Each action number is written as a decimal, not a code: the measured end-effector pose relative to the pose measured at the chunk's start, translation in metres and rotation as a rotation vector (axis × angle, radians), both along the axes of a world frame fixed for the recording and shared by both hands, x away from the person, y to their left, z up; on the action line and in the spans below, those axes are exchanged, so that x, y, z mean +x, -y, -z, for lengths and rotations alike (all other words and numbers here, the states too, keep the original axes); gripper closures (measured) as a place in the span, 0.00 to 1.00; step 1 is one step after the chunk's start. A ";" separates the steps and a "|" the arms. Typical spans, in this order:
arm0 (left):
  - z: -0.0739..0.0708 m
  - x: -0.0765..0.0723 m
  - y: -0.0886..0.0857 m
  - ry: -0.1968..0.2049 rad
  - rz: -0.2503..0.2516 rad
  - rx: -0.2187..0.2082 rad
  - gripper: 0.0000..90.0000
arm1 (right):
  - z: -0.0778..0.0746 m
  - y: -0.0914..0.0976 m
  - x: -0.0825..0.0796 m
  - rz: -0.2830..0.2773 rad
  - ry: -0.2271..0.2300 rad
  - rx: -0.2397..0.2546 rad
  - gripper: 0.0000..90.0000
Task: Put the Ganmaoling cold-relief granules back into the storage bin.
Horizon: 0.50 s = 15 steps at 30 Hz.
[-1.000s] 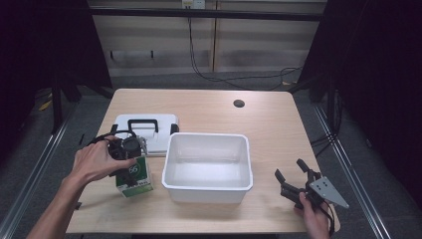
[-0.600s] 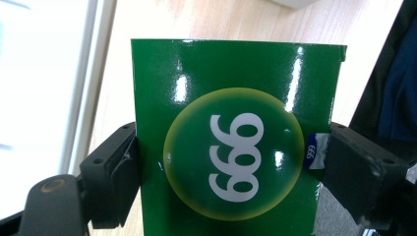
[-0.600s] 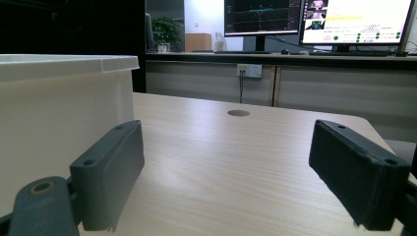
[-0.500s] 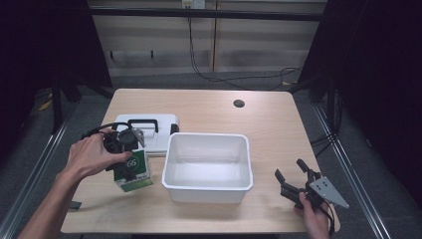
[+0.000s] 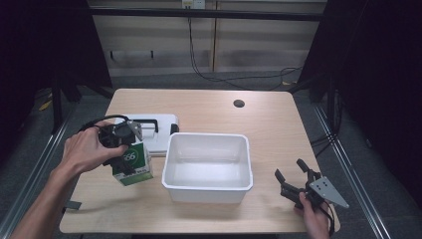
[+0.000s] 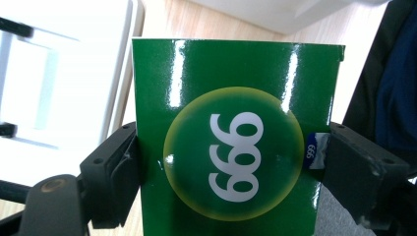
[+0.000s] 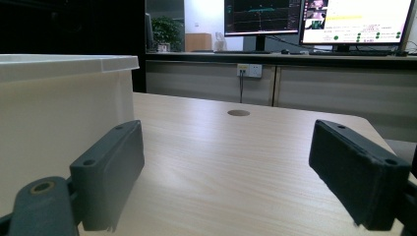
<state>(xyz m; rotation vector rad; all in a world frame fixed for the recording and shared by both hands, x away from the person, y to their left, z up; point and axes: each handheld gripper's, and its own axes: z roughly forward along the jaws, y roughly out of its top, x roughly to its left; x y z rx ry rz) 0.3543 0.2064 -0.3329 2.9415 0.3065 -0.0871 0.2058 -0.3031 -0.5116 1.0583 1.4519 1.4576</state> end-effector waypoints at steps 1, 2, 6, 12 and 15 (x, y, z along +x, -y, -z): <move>-0.002 0.000 0.001 0.002 0.000 -0.008 0.18 | 0.000 0.000 0.000 0.000 0.000 0.000 0.14; -0.003 0.000 0.002 0.007 -0.002 -0.012 0.18 | 0.000 0.000 0.000 0.000 0.001 -0.001 0.14; -0.012 -0.001 0.004 0.020 -0.005 -0.015 0.18 | 0.000 0.000 0.000 0.000 0.002 -0.001 0.14; -0.025 -0.004 0.006 0.034 0.004 -0.022 0.18 | 0.000 0.000 0.000 0.002 0.001 0.000 0.14; -0.033 -0.003 0.006 0.041 0.006 -0.024 0.18 | 0.000 0.000 0.000 0.004 0.002 0.000 0.14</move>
